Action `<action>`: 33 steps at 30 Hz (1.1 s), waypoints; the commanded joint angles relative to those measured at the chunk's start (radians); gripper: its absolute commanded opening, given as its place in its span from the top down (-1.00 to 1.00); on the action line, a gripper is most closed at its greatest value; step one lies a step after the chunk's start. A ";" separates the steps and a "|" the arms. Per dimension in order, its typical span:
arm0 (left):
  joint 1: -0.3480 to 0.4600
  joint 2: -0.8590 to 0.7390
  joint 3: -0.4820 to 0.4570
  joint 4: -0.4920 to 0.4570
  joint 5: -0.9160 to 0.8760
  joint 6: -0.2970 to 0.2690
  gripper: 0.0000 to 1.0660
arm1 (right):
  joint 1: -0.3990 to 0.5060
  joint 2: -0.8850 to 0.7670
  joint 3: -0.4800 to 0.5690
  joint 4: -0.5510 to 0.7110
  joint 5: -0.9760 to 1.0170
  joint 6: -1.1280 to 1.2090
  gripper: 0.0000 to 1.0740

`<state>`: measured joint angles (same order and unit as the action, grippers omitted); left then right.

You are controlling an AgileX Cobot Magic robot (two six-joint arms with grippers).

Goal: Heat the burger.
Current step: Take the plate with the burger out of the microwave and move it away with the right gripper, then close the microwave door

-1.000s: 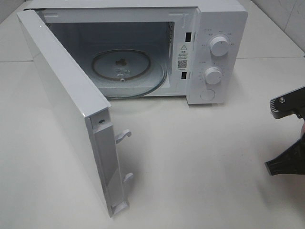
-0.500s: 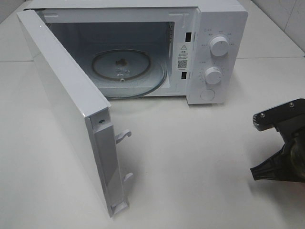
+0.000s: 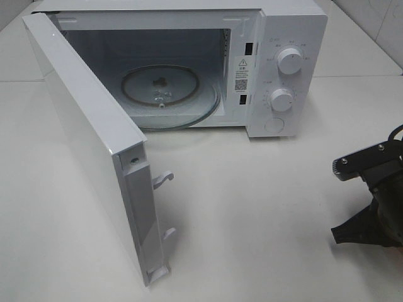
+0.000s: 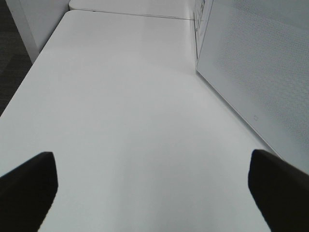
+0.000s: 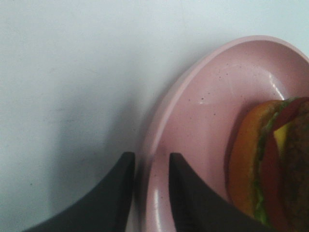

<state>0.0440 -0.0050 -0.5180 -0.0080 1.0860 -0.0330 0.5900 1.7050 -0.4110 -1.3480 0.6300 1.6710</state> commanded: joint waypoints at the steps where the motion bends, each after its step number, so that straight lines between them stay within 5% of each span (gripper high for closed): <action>1: 0.003 -0.002 0.003 -0.001 -0.017 0.000 -0.88 | -0.006 -0.022 -0.007 0.008 0.026 -0.027 0.20; 2: 0.003 -0.002 0.003 -0.001 -0.017 0.000 -0.88 | -0.004 -0.054 -0.007 0.039 0.014 -0.066 0.01; 6: 0.003 -0.002 0.003 -0.001 -0.017 0.000 -0.88 | -0.004 -0.218 -0.007 0.174 -0.079 -0.235 -0.21; 11: 0.003 -0.002 0.003 -0.001 -0.017 0.000 -0.88 | -0.004 -0.347 -0.007 0.265 -0.108 -0.373 -0.25; 16: 0.003 -0.002 0.003 -0.001 -0.017 0.000 -0.88 | -0.004 -0.625 -0.007 0.551 -0.108 -0.764 -0.53; 19: 0.003 -0.002 0.003 -0.001 -0.017 0.000 -0.88 | -0.004 -0.652 -0.010 0.625 -0.091 -0.849 -0.53; 21: 0.003 -0.002 0.003 -0.001 -0.017 0.000 -0.88 | -0.004 -0.724 -0.032 0.857 -0.047 -1.127 -0.48; 24: 0.003 -0.002 0.003 -0.001 -0.017 0.000 -0.88 | -0.004 -0.749 -0.062 0.978 -0.048 -1.257 -0.43; 33: 0.003 -0.002 0.003 -0.001 -0.017 0.000 -0.88 | -0.004 -0.753 -0.165 1.053 0.056 -1.345 -0.40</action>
<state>0.0440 -0.0050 -0.5180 -0.0080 1.0860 -0.0330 0.5900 0.9590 -0.5520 -0.3000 0.6470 0.3560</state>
